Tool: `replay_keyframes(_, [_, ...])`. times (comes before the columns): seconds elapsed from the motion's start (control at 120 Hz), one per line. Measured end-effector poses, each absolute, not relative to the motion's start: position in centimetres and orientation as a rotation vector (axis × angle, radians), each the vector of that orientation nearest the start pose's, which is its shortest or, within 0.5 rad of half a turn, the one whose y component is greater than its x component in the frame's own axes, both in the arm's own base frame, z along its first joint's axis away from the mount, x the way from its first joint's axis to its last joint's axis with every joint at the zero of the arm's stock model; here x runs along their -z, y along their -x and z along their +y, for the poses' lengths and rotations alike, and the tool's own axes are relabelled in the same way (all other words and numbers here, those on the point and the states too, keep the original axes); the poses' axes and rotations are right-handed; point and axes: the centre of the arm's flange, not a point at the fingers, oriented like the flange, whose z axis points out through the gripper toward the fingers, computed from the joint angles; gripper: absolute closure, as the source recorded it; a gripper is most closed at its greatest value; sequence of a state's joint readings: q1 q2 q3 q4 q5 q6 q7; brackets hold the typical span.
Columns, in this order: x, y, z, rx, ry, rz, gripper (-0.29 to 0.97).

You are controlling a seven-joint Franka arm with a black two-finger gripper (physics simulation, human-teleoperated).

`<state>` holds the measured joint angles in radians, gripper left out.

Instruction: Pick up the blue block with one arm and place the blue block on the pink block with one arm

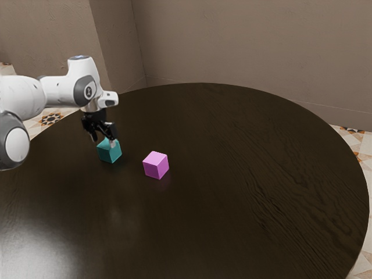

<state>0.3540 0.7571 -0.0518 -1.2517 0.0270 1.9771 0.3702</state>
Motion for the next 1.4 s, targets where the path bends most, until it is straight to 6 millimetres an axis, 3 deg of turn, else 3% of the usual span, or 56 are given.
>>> replay_keyframes(0.642, [-30.1, -71.7, 23.7, -0.037, 3.152, 0.342, 0.00])
replay_keyframes(1.4, [-28.0, -72.7, 24.2, -0.039, 3.151, 0.433, 0.00])
